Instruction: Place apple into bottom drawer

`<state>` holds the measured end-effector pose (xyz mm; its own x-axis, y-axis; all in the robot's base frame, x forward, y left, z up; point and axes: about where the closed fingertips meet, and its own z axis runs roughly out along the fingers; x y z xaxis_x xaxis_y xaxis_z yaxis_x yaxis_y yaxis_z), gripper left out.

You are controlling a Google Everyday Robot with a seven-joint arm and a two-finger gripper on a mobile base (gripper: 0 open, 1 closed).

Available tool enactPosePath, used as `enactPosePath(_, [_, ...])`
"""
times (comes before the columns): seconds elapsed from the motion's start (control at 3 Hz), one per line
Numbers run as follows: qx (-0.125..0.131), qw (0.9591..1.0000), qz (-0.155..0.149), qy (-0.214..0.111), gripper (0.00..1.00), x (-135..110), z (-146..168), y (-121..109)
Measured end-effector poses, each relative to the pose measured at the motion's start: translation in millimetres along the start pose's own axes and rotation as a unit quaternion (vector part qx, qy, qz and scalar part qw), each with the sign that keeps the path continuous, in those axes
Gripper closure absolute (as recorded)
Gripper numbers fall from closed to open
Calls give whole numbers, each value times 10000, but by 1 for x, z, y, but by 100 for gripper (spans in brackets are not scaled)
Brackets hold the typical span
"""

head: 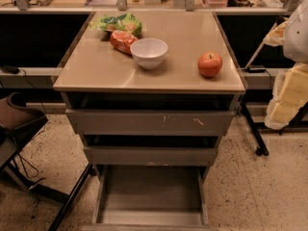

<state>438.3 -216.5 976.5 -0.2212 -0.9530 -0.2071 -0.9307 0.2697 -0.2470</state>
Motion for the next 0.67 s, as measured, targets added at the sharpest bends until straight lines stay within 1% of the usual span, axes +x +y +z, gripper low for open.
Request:
enactPosePath(0.33, [41, 10000, -36, -45, 0, -5, 1, -9])
enactPosePath(0.67, [-12, 9993, -175, -317, 0, -17, 10, -29])
